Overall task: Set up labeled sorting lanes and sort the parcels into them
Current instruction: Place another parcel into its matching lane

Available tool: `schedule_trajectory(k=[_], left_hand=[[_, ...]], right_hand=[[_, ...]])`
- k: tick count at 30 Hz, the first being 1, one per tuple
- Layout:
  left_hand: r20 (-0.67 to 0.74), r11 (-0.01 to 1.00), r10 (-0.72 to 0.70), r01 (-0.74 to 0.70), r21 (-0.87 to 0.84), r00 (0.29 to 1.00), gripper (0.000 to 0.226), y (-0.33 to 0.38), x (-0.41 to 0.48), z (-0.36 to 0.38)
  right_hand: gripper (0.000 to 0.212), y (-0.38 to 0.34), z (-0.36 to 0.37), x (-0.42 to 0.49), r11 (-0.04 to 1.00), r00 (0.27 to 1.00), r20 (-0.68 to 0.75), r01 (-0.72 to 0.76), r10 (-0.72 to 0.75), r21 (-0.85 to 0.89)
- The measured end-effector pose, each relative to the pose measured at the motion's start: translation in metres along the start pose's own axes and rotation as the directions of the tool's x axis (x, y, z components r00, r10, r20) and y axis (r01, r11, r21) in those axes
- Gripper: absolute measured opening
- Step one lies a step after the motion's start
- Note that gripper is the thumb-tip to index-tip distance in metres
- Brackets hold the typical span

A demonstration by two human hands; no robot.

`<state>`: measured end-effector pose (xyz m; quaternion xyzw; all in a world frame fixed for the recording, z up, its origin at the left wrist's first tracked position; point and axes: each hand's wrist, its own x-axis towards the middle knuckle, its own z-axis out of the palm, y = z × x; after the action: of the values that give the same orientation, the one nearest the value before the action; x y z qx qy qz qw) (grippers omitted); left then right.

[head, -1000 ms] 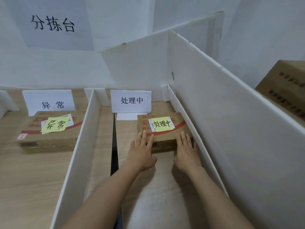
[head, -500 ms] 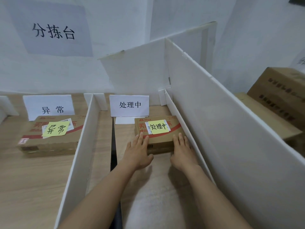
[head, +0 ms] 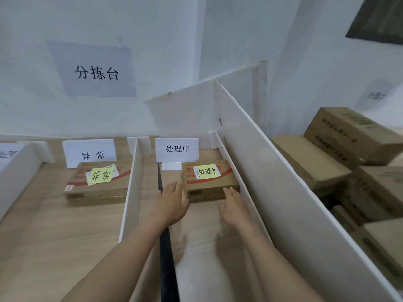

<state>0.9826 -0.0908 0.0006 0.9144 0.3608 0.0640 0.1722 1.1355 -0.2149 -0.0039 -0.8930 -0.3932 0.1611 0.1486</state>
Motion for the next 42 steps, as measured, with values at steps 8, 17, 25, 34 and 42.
schedule_trajectory(k=[8,17,25,34,42], left_hand=[[-0.065,0.996,-0.004,-0.002,-0.089,0.998,0.054,0.006,-0.067,-0.067],[-0.154,0.993,-0.007,-0.012,-0.117,0.988,0.053,0.003,-0.145,-0.134],[-0.200,0.979,0.033,-0.072,-0.191,0.979,0.052,0.001,-0.220,-0.169],[-0.306,0.967,-0.014,-0.065,-0.247,0.952,0.048,0.009,-0.311,-0.206],[-0.402,0.972,-0.085,-0.013,-0.234,0.912,0.045,0.017,-0.397,-0.221]], right_hand=[[0.046,-0.043,-0.039,-0.070,0.979,0.977,-0.211,0.057,-0.015,0.195],[0.033,-0.091,-0.082,-0.153,0.897,0.932,-0.362,0.181,-0.026,0.403],[0.031,-0.121,-0.088,-0.229,0.869,0.891,-0.450,0.265,-0.055,0.418],[0.033,-0.138,-0.090,-0.303,0.803,0.899,-0.428,0.325,-0.099,0.499],[0.034,-0.147,-0.090,-0.372,0.792,0.885,-0.413,0.404,-0.213,0.458]])
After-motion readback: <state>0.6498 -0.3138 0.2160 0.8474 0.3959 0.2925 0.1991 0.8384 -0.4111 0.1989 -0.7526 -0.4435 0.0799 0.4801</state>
